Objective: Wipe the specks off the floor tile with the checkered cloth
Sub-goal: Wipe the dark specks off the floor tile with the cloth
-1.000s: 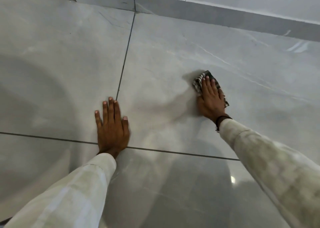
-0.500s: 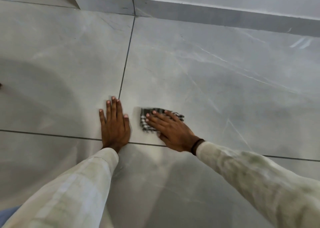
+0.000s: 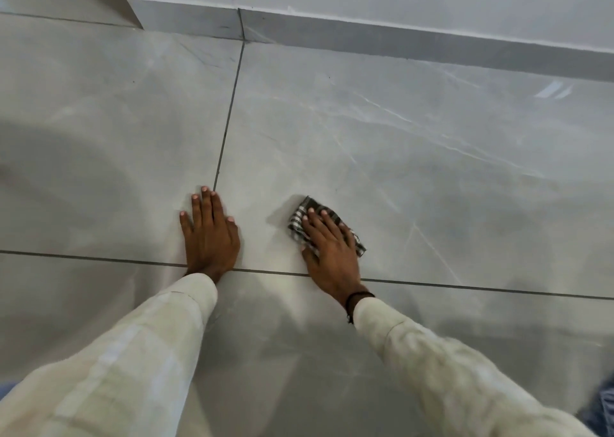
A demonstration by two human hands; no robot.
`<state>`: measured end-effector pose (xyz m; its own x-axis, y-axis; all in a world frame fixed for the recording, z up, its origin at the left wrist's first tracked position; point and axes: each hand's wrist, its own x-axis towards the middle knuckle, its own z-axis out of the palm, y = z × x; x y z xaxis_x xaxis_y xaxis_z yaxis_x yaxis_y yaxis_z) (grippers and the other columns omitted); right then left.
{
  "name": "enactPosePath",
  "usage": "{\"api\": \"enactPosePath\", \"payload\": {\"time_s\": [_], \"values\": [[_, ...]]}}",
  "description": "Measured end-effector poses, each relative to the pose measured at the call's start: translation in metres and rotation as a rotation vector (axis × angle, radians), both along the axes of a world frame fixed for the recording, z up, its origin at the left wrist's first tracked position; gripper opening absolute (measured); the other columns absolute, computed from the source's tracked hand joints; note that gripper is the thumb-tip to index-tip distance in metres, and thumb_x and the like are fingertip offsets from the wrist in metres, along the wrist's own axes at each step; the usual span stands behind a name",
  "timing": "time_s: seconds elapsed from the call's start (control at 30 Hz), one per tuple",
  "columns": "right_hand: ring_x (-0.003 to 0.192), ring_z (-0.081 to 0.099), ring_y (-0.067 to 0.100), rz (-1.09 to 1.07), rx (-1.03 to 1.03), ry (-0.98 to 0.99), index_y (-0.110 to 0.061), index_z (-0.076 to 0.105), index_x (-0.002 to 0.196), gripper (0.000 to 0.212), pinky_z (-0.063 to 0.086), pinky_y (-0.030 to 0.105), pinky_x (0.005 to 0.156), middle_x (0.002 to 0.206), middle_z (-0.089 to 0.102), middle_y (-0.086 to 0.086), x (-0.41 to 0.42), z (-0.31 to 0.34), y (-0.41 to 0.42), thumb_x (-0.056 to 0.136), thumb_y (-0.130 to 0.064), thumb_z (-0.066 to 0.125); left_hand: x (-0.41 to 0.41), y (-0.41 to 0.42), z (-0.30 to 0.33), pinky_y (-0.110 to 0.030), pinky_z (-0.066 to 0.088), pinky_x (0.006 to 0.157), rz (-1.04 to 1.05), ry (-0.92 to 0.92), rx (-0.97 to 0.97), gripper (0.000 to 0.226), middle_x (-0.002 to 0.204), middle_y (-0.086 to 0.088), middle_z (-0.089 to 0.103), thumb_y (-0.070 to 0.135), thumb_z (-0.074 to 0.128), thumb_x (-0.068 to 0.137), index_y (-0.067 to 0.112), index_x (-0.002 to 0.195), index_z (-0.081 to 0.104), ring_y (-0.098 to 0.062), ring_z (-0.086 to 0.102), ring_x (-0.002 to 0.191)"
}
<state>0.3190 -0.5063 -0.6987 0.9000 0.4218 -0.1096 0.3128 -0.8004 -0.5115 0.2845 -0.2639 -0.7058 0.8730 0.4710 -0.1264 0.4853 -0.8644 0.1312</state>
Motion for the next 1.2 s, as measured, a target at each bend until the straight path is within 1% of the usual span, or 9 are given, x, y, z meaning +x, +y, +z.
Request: {"api": "enactPosePath", "payload": {"time_s": [0.13, 0.3, 0.53, 0.67, 0.83, 0.93, 1.0, 1.1, 1.2], "values": [[0.155, 0.034, 0.011, -0.270, 0.202, 0.152, -0.032, 0.071, 0.131, 0.034, 0.022, 0.043, 0.121, 0.154, 0.057, -0.014, 0.001, 0.013, 0.023, 0.100, -0.035, 0.060, -0.002, -0.040, 0.030, -0.052, 0.046, 0.102, 0.100, -0.024, -0.147, 0.044, 0.139, -0.025, 0.057, 0.020, 0.056, 0.092, -0.001, 0.130, 0.062, -0.045, 0.055, 0.127], [0.148, 0.045, 0.015, -0.259, 0.177, 0.169, -0.029, 0.080, 0.114, 0.023, 0.034, 0.045, 0.116, 0.145, 0.066, -0.013, 0.013, 0.025, 0.019, 0.096, -0.035, 0.067, 0.007, -0.102, 0.054, -0.043, 0.050, 0.106, 0.364, -0.152, -0.726, 0.032, 0.128, -0.022, 0.069, 0.016, 0.052, 0.102, 0.000, 0.126, 0.066, -0.040, 0.063, 0.123], [0.133, 0.053, 0.024, -0.061, 0.064, 0.142, -0.026, 0.082, 0.112, 0.033, 0.048, 0.049, 0.106, 0.138, 0.071, -0.009, 0.037, 0.031, 0.004, 0.087, -0.048, 0.076, 0.010, -0.092, 0.042, -0.033, 0.059, 0.094, 0.455, -0.224, -0.767, 0.025, 0.105, -0.016, 0.081, 0.014, 0.058, 0.100, 0.004, 0.109, 0.079, -0.034, 0.075, 0.103], [0.125, 0.053, 0.027, -0.055, -0.048, 0.121, -0.024, 0.075, 0.115, 0.053, 0.047, 0.048, 0.097, 0.127, 0.069, -0.004, 0.041, 0.038, 0.017, 0.080, -0.063, 0.074, 0.011, -0.091, 0.037, -0.043, 0.065, 0.093, 0.443, -0.245, -0.811, 0.022, 0.090, -0.011, 0.083, 0.009, 0.062, 0.097, 0.005, 0.091, 0.082, -0.029, 0.079, 0.090], [0.104, 0.066, 0.035, -0.124, 0.073, 0.176, -0.017, 0.079, 0.100, 0.024, 0.054, 0.046, 0.088, 0.106, 0.078, 0.006, 0.054, 0.042, 0.019, 0.091, -0.032, 0.063, 0.014, -0.089, 0.037, -0.043, 0.064, 0.082, 0.447, -0.209, -0.802, 0.027, 0.082, -0.015, 0.080, 0.016, 0.063, 0.098, 0.002, 0.083, 0.080, -0.034, 0.077, 0.081], [0.091, 0.069, 0.031, -0.379, 0.322, 0.361, -0.013, 0.074, 0.097, 0.021, 0.056, 0.039, 0.081, 0.094, 0.077, 0.008, 0.068, 0.046, 0.006, 0.095, -0.030, 0.062, 0.020, -0.104, 0.047, -0.038, 0.060, 0.080, 0.458, -0.194, -0.747, 0.036, 0.087, -0.012, 0.080, 0.038, 0.067, 0.096, 0.005, 0.086, 0.078, -0.030, 0.073, 0.082], [0.090, 0.064, 0.030, -0.519, 0.417, 0.434, -0.011, 0.067, 0.101, 0.021, 0.051, 0.039, 0.080, 0.096, 0.072, 0.008, 0.078, 0.048, -0.004, 0.099, -0.029, 0.057, 0.030, -0.121, 0.055, -0.042, 0.060, 0.093, 0.445, -0.105, -0.693, 0.041, 0.107, -0.008, 0.079, 0.049, 0.075, 0.086, 0.012, 0.104, 0.078, -0.030, 0.072, 0.101], [0.094, 0.058, 0.031, -0.594, 0.387, 0.467, -0.010, 0.060, 0.114, 0.029, 0.048, 0.040, 0.084, 0.108, 0.064, 0.010, 0.092, 0.053, -0.021, 0.104, -0.035, 0.047, 0.047, -0.145, 0.058, -0.045, 0.049, 0.111, 0.433, 0.038, -0.622, 0.052, 0.135, -0.012, 0.065, 0.040, 0.080, 0.080, 0.014, 0.125, 0.073, -0.037, 0.060, 0.128], [0.101, 0.053, 0.031, -0.615, 0.318, 0.458, -0.007, 0.057, 0.122, 0.036, 0.041, 0.037, 0.087, 0.111, 0.056, 0.007, 0.102, 0.064, -0.039, 0.107, -0.036, 0.040, 0.059, -0.153, 0.063, -0.037, 0.052, 0.103, 0.545, -0.024, -0.828, 0.042, 0.132, -0.012, 0.070, 0.025, 0.079, 0.084, 0.012, 0.123, 0.070, -0.034, 0.066, 0.122]]}}
